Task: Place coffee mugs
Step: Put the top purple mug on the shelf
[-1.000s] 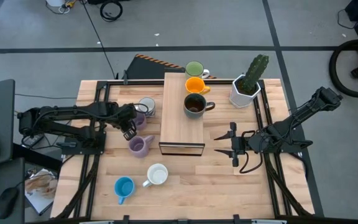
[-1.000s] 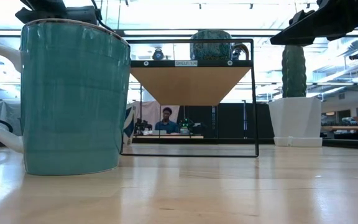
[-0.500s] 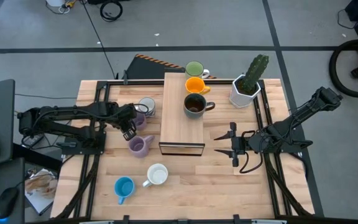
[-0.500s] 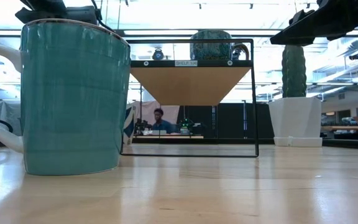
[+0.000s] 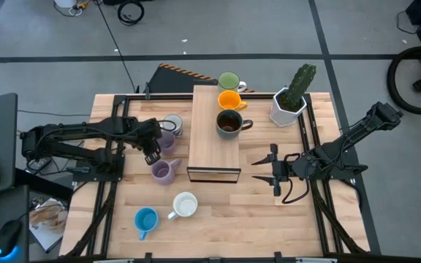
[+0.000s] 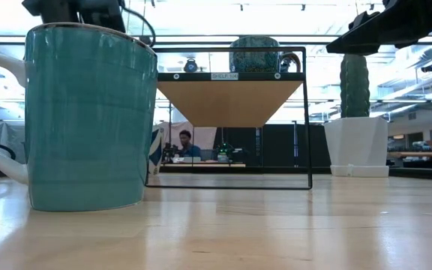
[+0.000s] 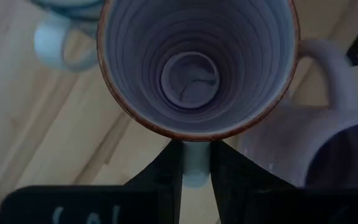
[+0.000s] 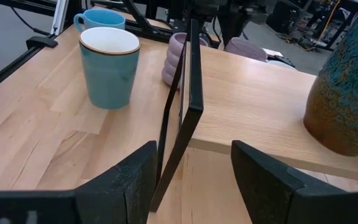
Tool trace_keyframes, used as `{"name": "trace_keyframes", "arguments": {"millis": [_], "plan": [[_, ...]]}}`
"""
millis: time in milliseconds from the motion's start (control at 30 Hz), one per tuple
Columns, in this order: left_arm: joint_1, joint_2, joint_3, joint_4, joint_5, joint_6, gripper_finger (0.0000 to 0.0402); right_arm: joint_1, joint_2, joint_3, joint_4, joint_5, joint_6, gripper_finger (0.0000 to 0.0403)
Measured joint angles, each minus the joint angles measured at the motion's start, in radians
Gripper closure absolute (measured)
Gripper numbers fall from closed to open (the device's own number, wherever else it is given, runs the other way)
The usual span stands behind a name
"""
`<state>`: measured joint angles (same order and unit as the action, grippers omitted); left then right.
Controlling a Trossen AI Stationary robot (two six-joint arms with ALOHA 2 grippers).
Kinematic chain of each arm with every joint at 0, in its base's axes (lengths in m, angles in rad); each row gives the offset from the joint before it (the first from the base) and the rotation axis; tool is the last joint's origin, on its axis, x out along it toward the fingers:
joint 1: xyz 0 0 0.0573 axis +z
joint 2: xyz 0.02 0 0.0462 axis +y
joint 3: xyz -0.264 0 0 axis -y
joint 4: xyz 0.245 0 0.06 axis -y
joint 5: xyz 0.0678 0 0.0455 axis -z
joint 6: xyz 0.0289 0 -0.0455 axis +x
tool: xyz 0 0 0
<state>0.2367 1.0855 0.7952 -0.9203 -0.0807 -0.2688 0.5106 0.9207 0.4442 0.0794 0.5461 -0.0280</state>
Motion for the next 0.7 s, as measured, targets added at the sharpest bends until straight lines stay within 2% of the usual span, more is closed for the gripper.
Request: {"name": "trace_keyframes", "arguments": {"millis": [467, 700], "plan": [[-0.021, 0.0, 0.025, 0.011, -0.001, 0.004, 0.0336, 0.0, 0.0, 0.0, 0.002, -0.016, 0.002, 0.0191], [-0.047, 0.0, 0.105, 0.006, 0.001, 0.016, 0.0336, 0.0, 0.0, 0.0, 0.003, -0.016, 0.001, 0.0191]]}}
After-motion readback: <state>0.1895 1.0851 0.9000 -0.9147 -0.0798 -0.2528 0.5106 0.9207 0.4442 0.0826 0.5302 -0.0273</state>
